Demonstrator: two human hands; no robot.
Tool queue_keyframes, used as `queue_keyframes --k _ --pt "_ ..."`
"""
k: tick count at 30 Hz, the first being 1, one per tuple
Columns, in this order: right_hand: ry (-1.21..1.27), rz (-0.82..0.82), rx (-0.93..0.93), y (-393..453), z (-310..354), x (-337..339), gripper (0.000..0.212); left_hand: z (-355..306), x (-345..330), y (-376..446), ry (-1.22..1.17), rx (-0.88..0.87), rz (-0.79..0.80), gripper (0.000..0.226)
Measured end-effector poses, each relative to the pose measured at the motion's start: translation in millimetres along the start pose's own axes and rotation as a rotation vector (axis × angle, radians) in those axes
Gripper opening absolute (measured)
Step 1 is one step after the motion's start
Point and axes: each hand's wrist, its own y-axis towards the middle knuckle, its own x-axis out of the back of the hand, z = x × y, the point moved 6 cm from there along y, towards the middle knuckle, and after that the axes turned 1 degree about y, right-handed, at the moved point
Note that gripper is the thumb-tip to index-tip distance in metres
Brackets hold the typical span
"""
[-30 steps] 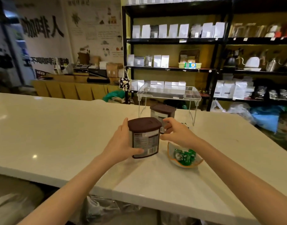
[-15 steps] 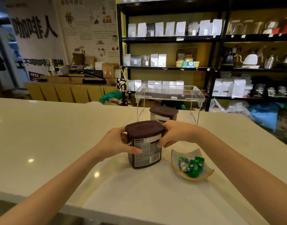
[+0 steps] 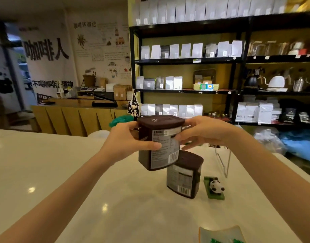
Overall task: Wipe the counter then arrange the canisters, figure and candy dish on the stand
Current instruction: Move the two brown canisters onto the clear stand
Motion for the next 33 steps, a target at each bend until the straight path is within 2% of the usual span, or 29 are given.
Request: queue_keyframes --k 7,15,18,21,26,28,33 --pt "0.204 -0.212 0.069 52 24 58 0.013 -14 -1 76 0.017 -0.097 -0.216 0.060" --pt "0.591 -0.495 0.044 107 -10 80 0.017 11 -44 133 0.050 -0.028 -0.307 0.062" --pt "0.559 -0.534 0.013 123 -24 78 0.020 25 -58 143 0.078 -0.006 -0.313 0.064" --pt "0.527 -0.558 -0.013 137 -37 76 0.031 36 -66 147 0.139 0.002 -0.325 0.069" --pt "0.502 -0.543 -0.006 151 -43 80 0.028 47 -69 153 0.145 0.010 -0.334 0.069" --pt "0.499 -0.542 -0.006 156 -45 82 0.026 51 -71 155 0.128 -0.001 -0.307 0.068" --pt "0.506 -0.518 0.026 164 -51 78 0.043 58 -73 160 0.087 -0.014 -0.229 0.066"
